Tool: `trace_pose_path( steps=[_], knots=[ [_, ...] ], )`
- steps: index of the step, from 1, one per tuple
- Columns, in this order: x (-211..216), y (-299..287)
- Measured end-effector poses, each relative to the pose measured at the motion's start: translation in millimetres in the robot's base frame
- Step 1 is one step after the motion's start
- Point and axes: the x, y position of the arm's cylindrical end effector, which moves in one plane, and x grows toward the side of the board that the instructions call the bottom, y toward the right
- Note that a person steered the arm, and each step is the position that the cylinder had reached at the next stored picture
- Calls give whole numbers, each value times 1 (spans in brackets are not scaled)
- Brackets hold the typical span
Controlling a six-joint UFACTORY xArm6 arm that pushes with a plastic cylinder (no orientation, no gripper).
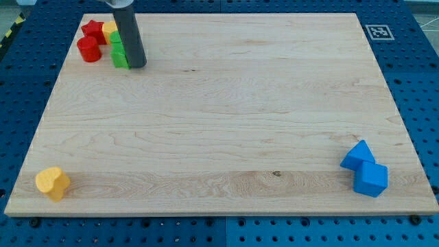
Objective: Push your arm to the bottom right of the board
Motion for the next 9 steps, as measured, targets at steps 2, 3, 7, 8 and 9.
trace_pose_path(
  steps=[2,3,7,8,9],
  knots=[
    [-19,-15],
    [15,0],
    [162,234],
    [143,271],
    [171,369]
  ],
)
